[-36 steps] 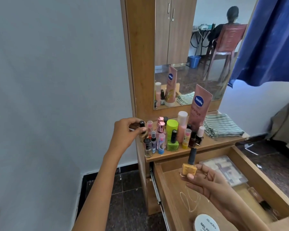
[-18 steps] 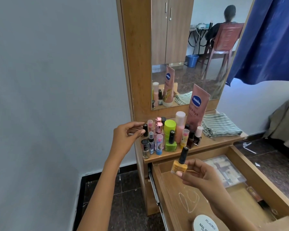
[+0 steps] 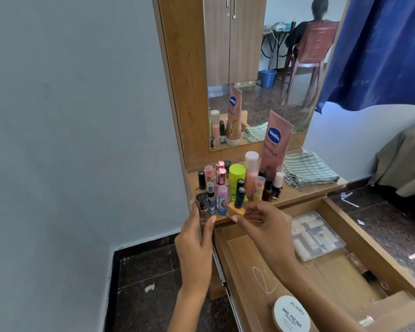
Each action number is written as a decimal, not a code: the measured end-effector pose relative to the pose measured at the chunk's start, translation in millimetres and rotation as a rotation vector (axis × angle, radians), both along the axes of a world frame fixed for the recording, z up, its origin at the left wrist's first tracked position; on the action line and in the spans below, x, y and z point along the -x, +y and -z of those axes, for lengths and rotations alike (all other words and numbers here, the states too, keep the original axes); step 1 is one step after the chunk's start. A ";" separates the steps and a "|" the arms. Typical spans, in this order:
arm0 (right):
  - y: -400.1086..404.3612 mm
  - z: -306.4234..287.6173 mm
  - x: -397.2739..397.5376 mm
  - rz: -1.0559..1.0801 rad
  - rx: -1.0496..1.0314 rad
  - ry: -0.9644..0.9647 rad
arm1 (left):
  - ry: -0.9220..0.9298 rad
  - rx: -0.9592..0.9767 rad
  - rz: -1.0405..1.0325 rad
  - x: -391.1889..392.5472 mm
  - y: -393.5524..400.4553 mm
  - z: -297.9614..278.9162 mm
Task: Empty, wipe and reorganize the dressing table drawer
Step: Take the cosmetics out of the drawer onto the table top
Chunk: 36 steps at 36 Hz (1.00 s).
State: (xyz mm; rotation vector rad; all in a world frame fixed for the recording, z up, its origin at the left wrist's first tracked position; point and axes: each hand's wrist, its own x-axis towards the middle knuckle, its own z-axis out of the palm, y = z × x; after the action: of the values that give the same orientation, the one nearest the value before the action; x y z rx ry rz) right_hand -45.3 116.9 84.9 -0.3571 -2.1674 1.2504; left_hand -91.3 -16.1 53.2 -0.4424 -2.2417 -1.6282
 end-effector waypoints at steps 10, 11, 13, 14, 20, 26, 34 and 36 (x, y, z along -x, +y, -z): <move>-3.6 12.5 7.8 0.065 -0.094 0.034 | 0.035 -0.043 -0.040 5.0 7.7 9.2; -3.4 13.1 8.5 0.079 -0.098 0.026 | 0.041 -0.043 -0.052 6.7 7.4 10.4; -3.4 13.6 10.3 0.104 -0.108 0.022 | 0.039 -0.049 -0.064 9.1 7.2 10.7; -3.6 13.7 11.1 0.108 -0.109 0.025 | 0.030 -0.056 -0.062 10.8 7.0 11.2; -4.4 13.4 14.4 0.100 -0.101 0.052 | -0.058 -0.083 -0.007 19.5 3.6 9.6; -5.0 13.8 16.9 0.104 -0.106 0.062 | -0.104 -0.059 0.046 30.4 0.0 11.1; -5.6 13.0 20.8 0.116 -0.128 0.058 | -0.142 0.003 0.071 36.0 -1.3 5.0; -5.4 12.8 21.4 0.118 -0.142 0.056 | -0.146 0.018 0.072 35.8 0.0 2.7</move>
State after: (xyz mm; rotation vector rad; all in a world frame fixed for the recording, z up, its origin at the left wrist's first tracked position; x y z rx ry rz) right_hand -66.8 111.5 72.1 -0.3806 -2.1396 1.0241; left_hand -127.1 -16.1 50.5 -0.4268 -2.3737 -1.7288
